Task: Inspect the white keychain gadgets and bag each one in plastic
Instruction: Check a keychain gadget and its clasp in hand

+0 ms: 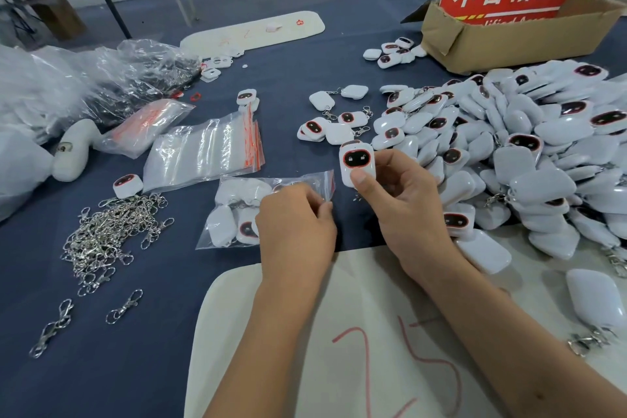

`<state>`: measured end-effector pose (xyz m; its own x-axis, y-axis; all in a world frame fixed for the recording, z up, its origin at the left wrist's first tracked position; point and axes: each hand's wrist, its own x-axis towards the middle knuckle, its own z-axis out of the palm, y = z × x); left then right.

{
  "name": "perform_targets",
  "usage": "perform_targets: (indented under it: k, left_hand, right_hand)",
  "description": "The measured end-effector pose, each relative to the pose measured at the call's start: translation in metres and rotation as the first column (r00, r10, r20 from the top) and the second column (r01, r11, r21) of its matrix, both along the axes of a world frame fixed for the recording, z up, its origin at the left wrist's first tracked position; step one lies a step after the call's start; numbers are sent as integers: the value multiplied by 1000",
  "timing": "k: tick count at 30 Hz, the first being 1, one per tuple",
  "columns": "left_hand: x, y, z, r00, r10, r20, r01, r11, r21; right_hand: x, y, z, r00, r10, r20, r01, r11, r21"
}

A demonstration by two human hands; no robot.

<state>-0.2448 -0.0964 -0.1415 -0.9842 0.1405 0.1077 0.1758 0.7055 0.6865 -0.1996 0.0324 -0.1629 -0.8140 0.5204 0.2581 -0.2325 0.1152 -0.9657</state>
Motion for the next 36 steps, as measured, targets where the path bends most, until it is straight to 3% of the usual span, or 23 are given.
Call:
perform_targets:
  k: [6, 11, 13, 17, 23, 26, 31, 36]
  left_hand:
    - [-6, -4, 1, 993, 11, 114, -55, 920, 389]
    - [-8, -6, 1, 982, -8, 187, -93, 847, 523]
    - [-7, -3, 0, 989, 42, 139, -107, 858, 502]
    - [0, 2, 5, 975, 142, -173, -63, 916, 395]
    - [6, 2, 3, 887, 22, -461, 95, 968, 230]
    - [8, 3, 1, 863, -70, -500, 175, 970, 168]
    - [7, 4, -1, 865, -9, -502, 166, 948, 270]
    - [7, 4, -3, 840, 12, -542, 170, 943, 285]
  right_hand:
    - [0, -2, 2, 1000, 31, 3, -31, 999, -17]
    - [2, -3, 2, 993, 114, 18, -115, 987, 116]
    - [2, -3, 1, 991, 118, 63, -127, 977, 169]
    - [2, 0, -2, 982, 136, 134, -160, 970, 185]
    - [0, -7, -1, 961, 190, 200, -250, 908, 337]
    - [0, -8, -3, 965, 174, 197, -237, 898, 370]
    - [6, -4, 4, 989, 138, 58, -145, 979, 142]
    - [8, -5, 12, 885, 464, 47, -465, 871, 159]
